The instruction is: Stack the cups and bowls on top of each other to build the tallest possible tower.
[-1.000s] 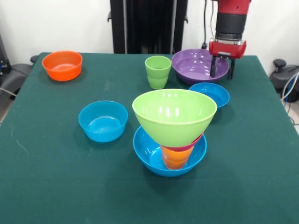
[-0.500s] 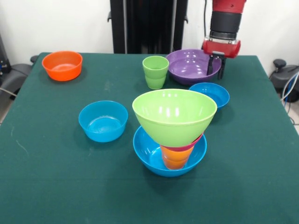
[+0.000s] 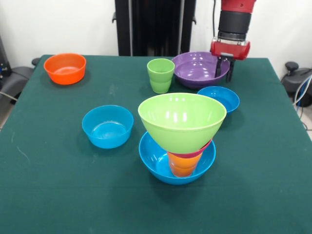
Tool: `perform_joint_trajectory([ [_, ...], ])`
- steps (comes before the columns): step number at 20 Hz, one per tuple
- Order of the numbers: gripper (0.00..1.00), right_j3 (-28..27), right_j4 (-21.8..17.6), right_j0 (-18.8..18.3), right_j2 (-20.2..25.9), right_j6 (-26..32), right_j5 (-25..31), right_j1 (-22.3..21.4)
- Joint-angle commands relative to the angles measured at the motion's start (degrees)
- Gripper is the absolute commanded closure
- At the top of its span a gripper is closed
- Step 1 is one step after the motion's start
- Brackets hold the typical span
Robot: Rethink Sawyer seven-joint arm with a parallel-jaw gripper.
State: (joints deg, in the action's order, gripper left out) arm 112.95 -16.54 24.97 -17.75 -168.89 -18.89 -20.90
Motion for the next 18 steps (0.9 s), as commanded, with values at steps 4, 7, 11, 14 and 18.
perform_joint_trajectory([
  [4,1.0,4.95,-0.88,-3.21,6.28,1.39,17.39,-18.67],
  [7,1.0,6.7,-1.09,-5.66,9.0,2.85,22.84,-23.94],
  [11,1.0,8.16,-1.08,-7.7,11.07,4.39,27.33,-29.0],
  [14,1.0,8.05,-1.25,-8.98,10.79,6.55,32.14,-32.95],
  [18,1.0,5.51,-3.03,-9.65,7.82,8.08,35.09,-34.07],
])
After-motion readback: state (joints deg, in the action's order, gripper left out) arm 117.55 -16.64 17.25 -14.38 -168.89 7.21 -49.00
